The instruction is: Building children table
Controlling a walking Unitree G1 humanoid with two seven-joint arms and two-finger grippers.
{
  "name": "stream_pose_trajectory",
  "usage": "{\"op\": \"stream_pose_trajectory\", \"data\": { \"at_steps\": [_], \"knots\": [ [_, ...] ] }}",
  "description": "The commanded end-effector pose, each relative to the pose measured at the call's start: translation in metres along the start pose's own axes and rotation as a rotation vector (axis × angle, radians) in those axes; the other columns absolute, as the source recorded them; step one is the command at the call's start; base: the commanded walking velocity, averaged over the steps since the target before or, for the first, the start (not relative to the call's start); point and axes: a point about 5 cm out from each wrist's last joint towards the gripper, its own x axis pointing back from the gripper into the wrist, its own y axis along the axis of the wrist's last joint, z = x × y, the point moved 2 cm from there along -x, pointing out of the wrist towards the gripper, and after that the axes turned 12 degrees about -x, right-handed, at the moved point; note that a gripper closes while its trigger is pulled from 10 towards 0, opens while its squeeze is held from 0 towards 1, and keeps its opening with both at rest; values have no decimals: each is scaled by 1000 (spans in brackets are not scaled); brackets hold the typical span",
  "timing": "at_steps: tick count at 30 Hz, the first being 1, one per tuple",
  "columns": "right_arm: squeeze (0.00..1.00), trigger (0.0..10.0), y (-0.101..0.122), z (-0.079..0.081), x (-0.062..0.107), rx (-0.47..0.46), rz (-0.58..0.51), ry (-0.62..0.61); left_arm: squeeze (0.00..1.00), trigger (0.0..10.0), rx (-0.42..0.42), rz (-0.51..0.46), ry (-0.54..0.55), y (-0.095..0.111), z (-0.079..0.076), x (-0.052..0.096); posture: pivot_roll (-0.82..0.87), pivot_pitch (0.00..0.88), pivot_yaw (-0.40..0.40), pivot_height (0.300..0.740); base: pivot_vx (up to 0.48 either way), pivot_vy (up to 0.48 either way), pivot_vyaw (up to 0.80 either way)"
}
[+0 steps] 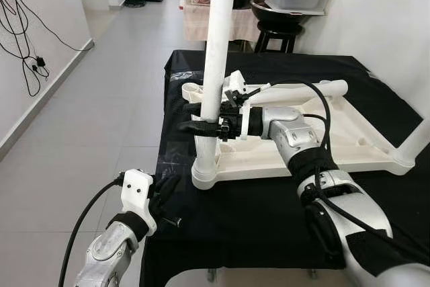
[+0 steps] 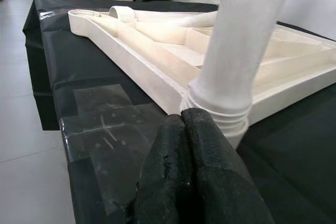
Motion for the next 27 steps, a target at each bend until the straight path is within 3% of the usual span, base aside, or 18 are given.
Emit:
{"op": "stream_pose_trajectory", "data": {
  "at_steps": [1, 4, 6, 7, 10, 12, 13, 15, 17, 24, 25, 26, 27],
  "knots": [
    [0, 0, -1, 3, -3, -16, 7, 41, 0, 10000, 3, 28, -7, -6, -2, 0, 108, 0, -89, 740, 0, 0, 0],
    [0, 0, -8, 1, 1, -31, 17, 27, 0, 10000, 3, 28, -7, -5, -2, 1, 100, 0, -86, 740, 0, 0, 0],
    [0, 0, -28, -9, 11, -55, 36, -90, 0, 10000, 4, 27, -8, -5, -2, 1, 93, 0, -85, 740, 0, 0, 0],
    [0, 0, -28, -9, 11, -55, 36, -90, 0, 10000, 4, 27, -8, -5, -2, 1, 93, 0, -85, 740, 0, 0, 0],
    [0, 0, -73, -17, 12, -145, 48, -392, 0, 10000, 6, 25, -6, -4, -1, 4, 86, 0, -87, 740, 0, 0, 0],
    [0, 0, -73, -17, 12, -145, 48, -392, 0, 10000, 6, 25, -6, -4, -1, 4, 86, 0, -87, 740, 0, 0, 0],
    [0, 0, -99, -17, 10, -192, 61, -614, 0, 10000, 5, 25, -7, -4, -1, 4, 85, 0, -82, 740, 0, 0, 0],
    [0, 0, -128, 4, 4, -267, 71, -794, 0, 10000, 2, 28, -8, -4, 0, 5, 80, 0, -74, 740, 0, 0, 0],
    [0, 0, -130, 12, -1, -253, 71, -813, 0, 10000, 2, 29, -11, -4, 1, 5, 68, 0, -66, 740, 0, 0, 0],
    [0, 0, -118, 6, -17, -194, 59, -832, 0, 10000, 6, 33, -28, -6, 1, 3, 71, 0, -67, 740, 0, 0, 0],
    [0, 8667, -112, 2, -23, -192, 45, -838, 0, 10000, 6, 34, -29, -6, 0, 2, 82, 0, -75, 740, 0, 0, 0],
    [0, 8667, -112, 2, -23, -192, 45, -838, 0, 10000, 6, 34, -29, -6, 0, 2, 82, 0, -75, 740, 0, 0, 0],
    [0, 10000, -101, 0, -31, -198, 2, -792, 0, 10000, 6, 33, -23, -6, 0, 2, 84, 0, -78, 740, 0, 0, 0]
  ]
}}
